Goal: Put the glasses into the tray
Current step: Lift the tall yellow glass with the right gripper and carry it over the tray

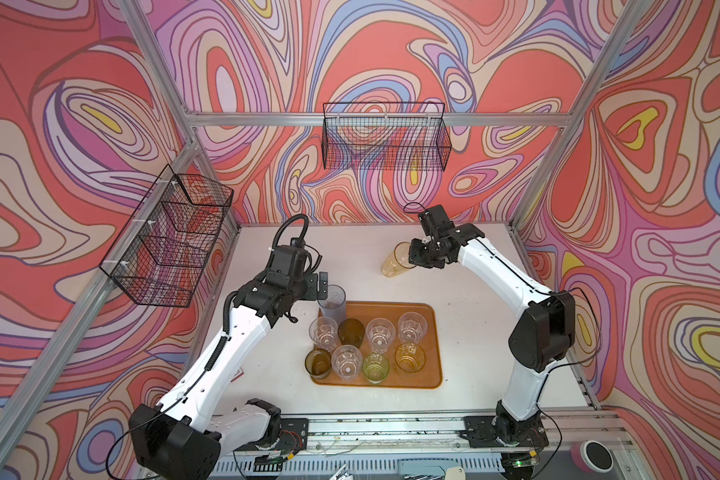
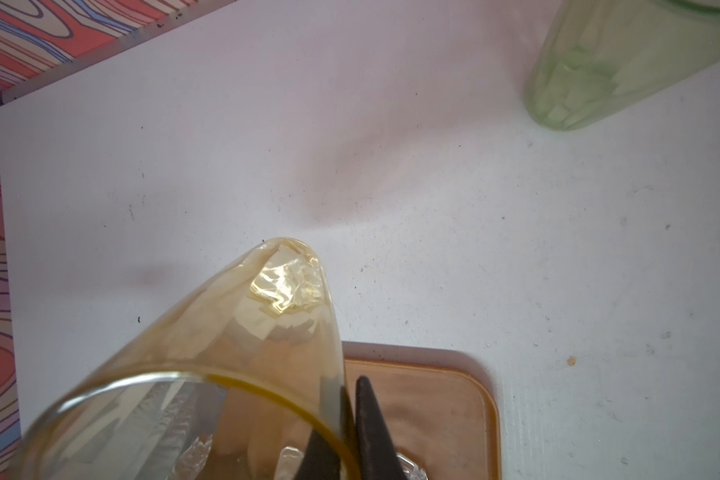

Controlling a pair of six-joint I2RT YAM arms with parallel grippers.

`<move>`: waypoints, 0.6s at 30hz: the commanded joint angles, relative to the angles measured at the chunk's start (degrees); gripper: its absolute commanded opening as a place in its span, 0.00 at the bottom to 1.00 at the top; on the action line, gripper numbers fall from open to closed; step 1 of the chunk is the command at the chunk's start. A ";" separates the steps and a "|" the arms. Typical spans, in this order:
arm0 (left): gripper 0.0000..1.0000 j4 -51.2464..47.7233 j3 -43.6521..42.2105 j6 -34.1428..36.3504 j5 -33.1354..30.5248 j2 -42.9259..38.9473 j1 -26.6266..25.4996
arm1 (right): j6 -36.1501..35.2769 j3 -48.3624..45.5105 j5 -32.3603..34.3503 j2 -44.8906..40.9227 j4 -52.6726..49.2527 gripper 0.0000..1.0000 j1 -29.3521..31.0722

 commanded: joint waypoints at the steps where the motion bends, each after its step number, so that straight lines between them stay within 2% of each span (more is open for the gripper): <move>1: 1.00 -1.44 1.13 -0.72 1.09 -1.44 0.32 | -2.08 4.28 3.70 1.21 -5.00 0.00 1.52; 18: 1.00 -1.36 0.89 -2.20 1.31 -2.45 0.33 | -4.12 11.62 7.52 4.26 -11.70 0.00 8.32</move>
